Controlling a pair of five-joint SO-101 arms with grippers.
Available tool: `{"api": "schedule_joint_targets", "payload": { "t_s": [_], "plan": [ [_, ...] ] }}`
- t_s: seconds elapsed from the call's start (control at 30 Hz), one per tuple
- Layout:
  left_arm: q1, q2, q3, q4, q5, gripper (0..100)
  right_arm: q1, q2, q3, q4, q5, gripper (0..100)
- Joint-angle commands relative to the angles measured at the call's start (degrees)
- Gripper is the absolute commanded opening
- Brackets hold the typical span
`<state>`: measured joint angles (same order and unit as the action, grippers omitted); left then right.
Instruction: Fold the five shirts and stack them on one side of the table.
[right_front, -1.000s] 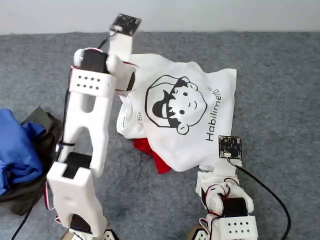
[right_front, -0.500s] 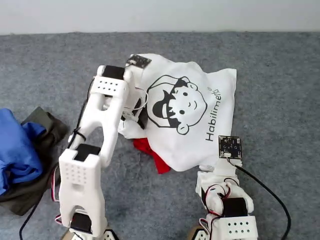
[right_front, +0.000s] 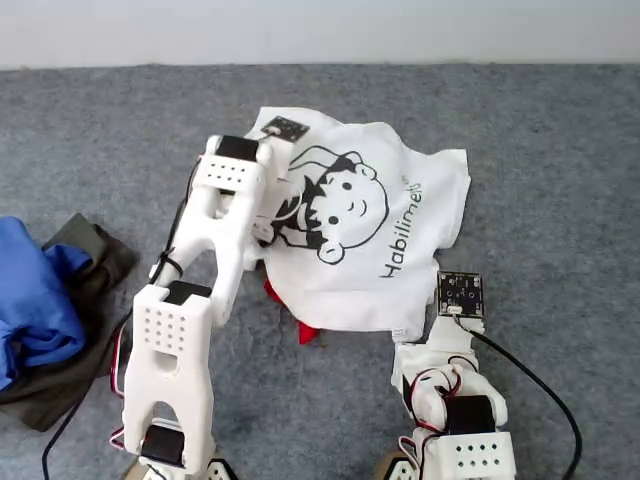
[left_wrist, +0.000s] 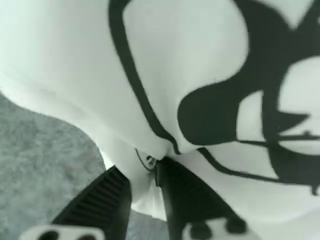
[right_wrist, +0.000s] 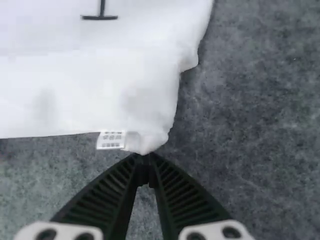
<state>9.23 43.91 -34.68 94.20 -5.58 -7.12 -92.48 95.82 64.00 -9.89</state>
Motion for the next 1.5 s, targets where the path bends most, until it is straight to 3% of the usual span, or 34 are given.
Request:
{"api": "schedule_joint_targets", "payload": {
  "t_s": [0.0, 0.13, 0.33, 0.63, 0.93, 1.13, 1.3, 1.47],
  "plan": [
    [-0.44, -0.53, -8.04, 4.92, -0.09, 1, 0.4, -0.31, 0.09, -0.92, -0.62, 0.9],
    [-3.69, -2.46, -16.31, 6.42, 2.2, 1, 0.4, -0.31, 0.09, -0.92, -0.62, 0.9],
    [-11.52, -13.71, -18.68, 6.33, 4.31, 1, 0.4, -0.31, 0.09, -0.92, -0.62, 0.9],
    [-34.29, -32.35, -18.68, 6.33, 3.87, 1, 0.4, -0.31, 0.09, -0.92, -0.62, 0.9],
    [-55.38, -37.98, -18.77, 6.24, -2.2, 1, 0.4, -0.31, 0.09, -0.92, -0.62, 0.9],
    [-57.05, -37.98, -18.51, 6.33, -7.74, 3, 0.4, -0.31, 0.09, -0.92, -0.62, 0.9],
    [-55.38, -39.47, -18.51, 6.33, -8.7, 24, 0.4, -0.31, 0.09, -0.92, -0.62, 0.9],
    [-46.68, -44.22, -14.46, 6.33, -9.14, 28, 0.4, -0.31, 0.09, -0.92, -0.62, 0.9]
  ]
}}
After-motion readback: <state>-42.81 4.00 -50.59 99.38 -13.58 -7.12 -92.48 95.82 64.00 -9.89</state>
